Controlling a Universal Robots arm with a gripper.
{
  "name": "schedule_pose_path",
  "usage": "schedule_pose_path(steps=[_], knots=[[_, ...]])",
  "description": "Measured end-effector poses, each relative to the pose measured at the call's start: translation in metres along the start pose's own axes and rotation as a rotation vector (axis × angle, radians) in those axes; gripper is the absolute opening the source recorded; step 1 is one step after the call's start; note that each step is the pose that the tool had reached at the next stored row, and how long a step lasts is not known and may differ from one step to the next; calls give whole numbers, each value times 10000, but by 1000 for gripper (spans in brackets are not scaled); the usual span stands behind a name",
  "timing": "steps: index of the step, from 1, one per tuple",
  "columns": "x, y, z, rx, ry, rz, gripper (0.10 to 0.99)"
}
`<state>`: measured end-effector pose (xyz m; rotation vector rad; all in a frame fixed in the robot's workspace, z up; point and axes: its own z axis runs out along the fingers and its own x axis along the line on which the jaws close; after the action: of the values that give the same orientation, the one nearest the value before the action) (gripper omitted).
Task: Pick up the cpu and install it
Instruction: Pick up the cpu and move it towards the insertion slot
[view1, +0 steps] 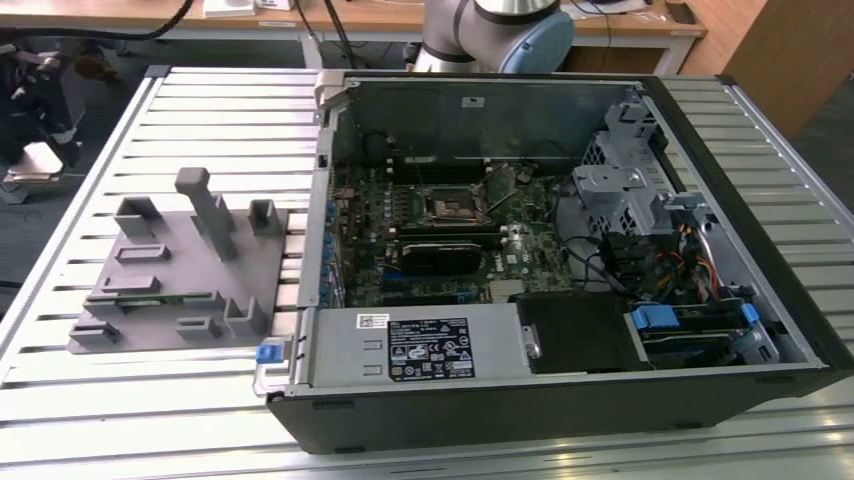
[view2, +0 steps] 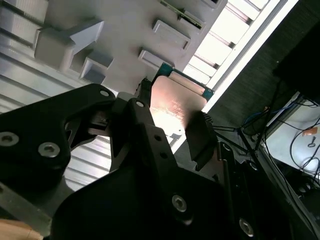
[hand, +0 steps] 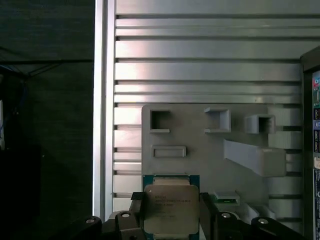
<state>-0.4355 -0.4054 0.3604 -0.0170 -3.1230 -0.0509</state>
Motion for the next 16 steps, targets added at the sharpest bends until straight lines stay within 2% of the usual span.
schedule_pose_path(steps=[5, 7, 11, 16], knots=[[4, 7, -221, -1, -1, -1, 529], [5, 10, -285, 1, 1, -2, 529], [-22, 17, -318, -12, -1, 0, 529], [-133, 28, -321, -23, 0, -1, 529]])
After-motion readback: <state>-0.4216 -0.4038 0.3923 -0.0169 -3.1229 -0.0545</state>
